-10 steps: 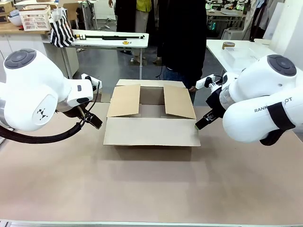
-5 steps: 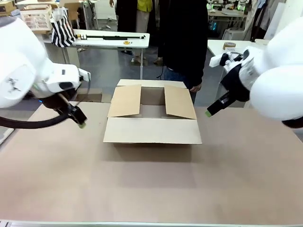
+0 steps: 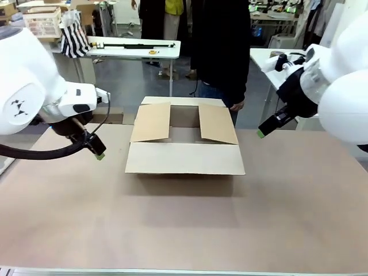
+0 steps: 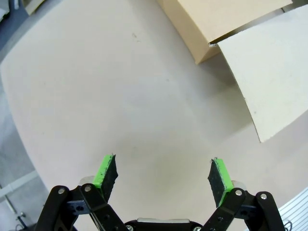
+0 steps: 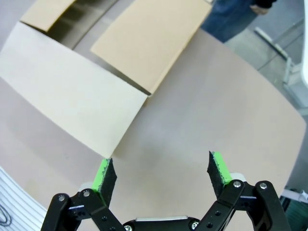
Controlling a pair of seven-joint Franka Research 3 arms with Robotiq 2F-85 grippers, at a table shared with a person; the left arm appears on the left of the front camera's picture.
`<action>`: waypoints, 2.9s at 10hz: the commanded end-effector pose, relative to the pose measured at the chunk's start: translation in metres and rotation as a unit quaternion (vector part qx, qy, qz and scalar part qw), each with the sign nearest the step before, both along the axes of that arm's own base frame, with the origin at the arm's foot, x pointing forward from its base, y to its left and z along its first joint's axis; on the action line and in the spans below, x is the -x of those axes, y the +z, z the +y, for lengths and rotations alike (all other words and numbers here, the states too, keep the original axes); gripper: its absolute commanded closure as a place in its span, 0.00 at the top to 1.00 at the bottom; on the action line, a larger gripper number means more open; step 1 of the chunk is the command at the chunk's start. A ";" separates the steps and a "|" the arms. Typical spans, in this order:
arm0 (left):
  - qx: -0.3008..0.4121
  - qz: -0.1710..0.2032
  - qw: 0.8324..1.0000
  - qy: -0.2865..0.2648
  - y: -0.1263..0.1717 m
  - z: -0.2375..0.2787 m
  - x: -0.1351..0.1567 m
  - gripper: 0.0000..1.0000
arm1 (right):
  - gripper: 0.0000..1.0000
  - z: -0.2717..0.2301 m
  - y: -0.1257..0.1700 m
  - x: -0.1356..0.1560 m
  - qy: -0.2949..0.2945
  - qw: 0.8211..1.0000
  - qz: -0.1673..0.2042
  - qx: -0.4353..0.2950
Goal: Pack the gift set into the box.
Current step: Place both hands on the side flaps of the Package Box and spread them outward.
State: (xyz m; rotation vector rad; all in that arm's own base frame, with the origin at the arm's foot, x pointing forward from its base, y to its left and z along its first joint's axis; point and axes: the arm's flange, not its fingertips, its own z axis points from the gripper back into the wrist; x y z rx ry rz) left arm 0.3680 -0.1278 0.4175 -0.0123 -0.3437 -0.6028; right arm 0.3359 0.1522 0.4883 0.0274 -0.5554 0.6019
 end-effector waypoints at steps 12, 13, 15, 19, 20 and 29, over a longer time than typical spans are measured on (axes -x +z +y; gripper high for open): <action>0.583 0.117 0.804 0.017 0.048 0.119 0.007 1.00 | 1.00 -0.142 0.082 0.036 0.003 0.848 0.103 -0.521; 0.504 0.208 0.838 -0.012 0.053 0.098 0.005 1.00 | 1.00 -0.142 0.082 0.036 0.003 0.848 0.103 -0.521; 0.504 0.208 0.838 -0.012 0.053 0.098 0.005 1.00 | 1.00 -0.142 0.082 0.036 0.003 0.848 0.103 -0.521; 0.521 0.126 0.844 -0.004 0.103 0.063 -0.007 1.00 | 1.00 -0.142 0.082 0.036 0.003 0.848 0.103 -0.521; 0.498 0.097 0.861 0.036 0.135 0.025 -0.024 1.00 | 1.00 -0.142 0.082 0.036 0.003 0.848 0.103 -0.521; 0.344 0.046 0.913 0.214 0.143 -0.151 -0.098 1.00 | 1.00 -0.142 0.082 0.036 0.003 0.848 0.103 -0.521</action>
